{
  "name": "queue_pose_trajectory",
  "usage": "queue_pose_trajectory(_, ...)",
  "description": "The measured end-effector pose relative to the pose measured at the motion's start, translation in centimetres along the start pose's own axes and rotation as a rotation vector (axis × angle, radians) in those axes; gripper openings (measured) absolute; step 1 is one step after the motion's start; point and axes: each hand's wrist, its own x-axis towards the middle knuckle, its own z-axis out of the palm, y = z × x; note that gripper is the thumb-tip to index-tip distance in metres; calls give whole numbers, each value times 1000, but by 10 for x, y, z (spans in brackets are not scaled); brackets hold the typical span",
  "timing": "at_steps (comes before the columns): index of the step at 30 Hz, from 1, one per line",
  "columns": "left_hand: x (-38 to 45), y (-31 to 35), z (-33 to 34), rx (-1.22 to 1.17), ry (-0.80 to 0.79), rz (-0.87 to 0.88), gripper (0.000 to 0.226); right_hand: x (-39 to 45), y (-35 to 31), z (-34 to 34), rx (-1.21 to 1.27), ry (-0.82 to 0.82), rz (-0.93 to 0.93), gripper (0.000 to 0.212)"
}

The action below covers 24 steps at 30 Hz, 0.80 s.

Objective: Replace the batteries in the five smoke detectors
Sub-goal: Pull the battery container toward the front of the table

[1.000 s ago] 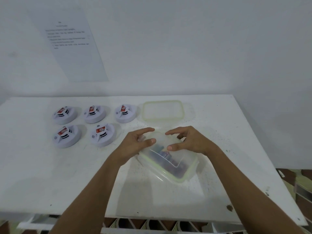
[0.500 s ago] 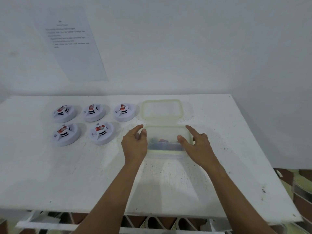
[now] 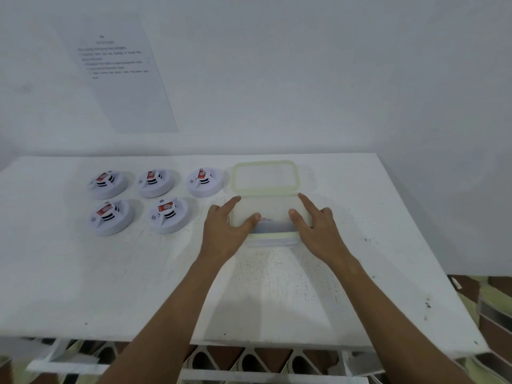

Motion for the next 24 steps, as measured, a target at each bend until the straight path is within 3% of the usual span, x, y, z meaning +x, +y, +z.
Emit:
queue_pose_trajectory(4,-25,11,-13,9,61,92,64,-31,-8,-9,-28,113,-88,60)
queue_pose_trajectory(7,-68,0,-17,21,38,147,64,-75,8,-7,-75,99,-107,63)
queue_pose_trajectory(10,-110,-22,-13,18,-36,86,63,-112,38,1,-167,25,-61,70)
queue_pose_trajectory(13,-124,-41,-6,40,-110,-20,64,-122,59,9,-410,-16,-74,78)
queue_pose_trajectory(16,-115,-51,1,240,-141,-4,67,-113,63,16,-601,-7,-73,86)
queue_pose_trajectory(20,-104,-56,9,575,-106,33,78,-99,64,29,-672,116,-105,75)
queue_pose_trajectory(24,-107,-53,7,534,-139,27,72,-99,65,30,-655,125,-125,69)
